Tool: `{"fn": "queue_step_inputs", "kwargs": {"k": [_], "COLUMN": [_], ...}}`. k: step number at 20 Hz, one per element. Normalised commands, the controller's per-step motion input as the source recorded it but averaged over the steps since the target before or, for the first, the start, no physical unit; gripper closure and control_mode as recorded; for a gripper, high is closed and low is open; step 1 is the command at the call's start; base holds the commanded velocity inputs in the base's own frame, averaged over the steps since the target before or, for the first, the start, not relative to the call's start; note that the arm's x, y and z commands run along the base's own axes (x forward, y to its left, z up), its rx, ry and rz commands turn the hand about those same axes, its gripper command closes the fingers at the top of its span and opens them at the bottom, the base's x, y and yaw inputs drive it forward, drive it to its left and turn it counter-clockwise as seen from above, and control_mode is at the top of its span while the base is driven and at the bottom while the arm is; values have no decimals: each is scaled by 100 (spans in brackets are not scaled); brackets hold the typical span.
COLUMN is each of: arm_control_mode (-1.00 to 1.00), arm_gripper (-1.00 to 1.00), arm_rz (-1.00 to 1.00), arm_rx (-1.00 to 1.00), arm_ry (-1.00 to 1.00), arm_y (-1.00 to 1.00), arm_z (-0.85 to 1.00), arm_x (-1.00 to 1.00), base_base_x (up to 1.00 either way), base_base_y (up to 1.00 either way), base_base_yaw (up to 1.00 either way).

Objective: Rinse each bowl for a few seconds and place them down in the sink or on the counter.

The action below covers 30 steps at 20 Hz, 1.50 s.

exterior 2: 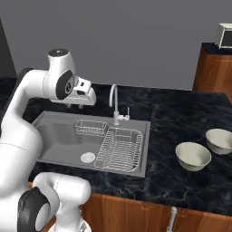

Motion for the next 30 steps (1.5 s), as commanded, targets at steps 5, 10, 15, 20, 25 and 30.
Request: {"fn": "queue_step_inputs", "kwargs": {"k": [5, 10, 15, 20, 25, 30], "arm_control_mode": [-100, -100, -100, -100, -100, -100], "arm_gripper": [-100, -100, -100, -100, -100, -100], "arm_rz": [0, 0, -3, 2, 11, 15], "arm_rx": [-3, -1, 0, 0, 0, 0], "arm_ry": [-4, -13, -11, -6, -6, -4], "arm_y": [4, 0, -15, -34, -46, -45], "arm_z": [1, 4, 3, 9, 6, 1], "arm_x": [-8, -42, -49, -24, -16, -10], "base_base_x": [0, 0, 0, 0, 0, 0], "base_base_y": [0, 0, 0, 0, 0, 0], "base_base_yaw": [0, 0, 0, 0, 0, 0]}}
